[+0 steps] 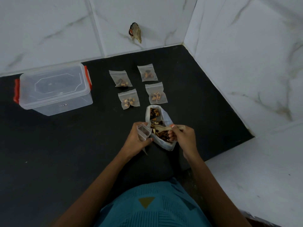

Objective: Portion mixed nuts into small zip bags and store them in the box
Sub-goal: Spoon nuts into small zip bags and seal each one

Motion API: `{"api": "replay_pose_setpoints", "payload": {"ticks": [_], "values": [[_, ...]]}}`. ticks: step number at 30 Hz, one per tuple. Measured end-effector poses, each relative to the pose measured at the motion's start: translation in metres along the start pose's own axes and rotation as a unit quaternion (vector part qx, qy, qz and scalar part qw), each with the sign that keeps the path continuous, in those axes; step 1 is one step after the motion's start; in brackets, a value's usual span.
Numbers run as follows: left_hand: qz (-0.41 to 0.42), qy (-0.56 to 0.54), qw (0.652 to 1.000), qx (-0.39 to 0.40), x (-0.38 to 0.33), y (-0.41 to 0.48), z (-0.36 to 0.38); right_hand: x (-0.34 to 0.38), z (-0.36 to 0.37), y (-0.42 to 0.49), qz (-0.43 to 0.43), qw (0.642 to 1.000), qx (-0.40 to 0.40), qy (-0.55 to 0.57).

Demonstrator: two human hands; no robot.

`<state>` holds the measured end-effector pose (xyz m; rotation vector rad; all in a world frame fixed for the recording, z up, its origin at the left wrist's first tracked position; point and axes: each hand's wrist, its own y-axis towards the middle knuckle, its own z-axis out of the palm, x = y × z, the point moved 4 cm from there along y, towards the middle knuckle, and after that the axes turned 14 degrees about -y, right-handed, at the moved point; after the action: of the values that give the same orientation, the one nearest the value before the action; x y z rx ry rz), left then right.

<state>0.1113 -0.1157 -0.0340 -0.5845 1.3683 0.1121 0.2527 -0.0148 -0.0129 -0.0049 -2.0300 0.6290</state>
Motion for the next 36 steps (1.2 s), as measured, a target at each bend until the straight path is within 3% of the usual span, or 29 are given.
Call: {"api": "replay_pose_setpoints", "payload": {"ticks": [4,12,25,36], "values": [[0.001,-0.008,1.0,0.0,0.0,0.0,0.0,0.003,0.002,0.001,-0.006,1.0,-0.012,-0.022],[-0.002,-0.006,1.0,-0.004,0.0,-0.001,-0.001,-0.002,-0.007,0.0,0.076,0.986,0.012,0.147],[0.004,0.012,1.0,-0.006,0.004,-0.001,-0.001,-0.004,-0.013,-0.001,0.063,0.991,-0.019,0.116],[0.058,0.048,0.997,-0.027,0.002,0.005,-0.006,-0.002,-0.022,-0.004,0.095,0.972,0.001,0.215]]}}
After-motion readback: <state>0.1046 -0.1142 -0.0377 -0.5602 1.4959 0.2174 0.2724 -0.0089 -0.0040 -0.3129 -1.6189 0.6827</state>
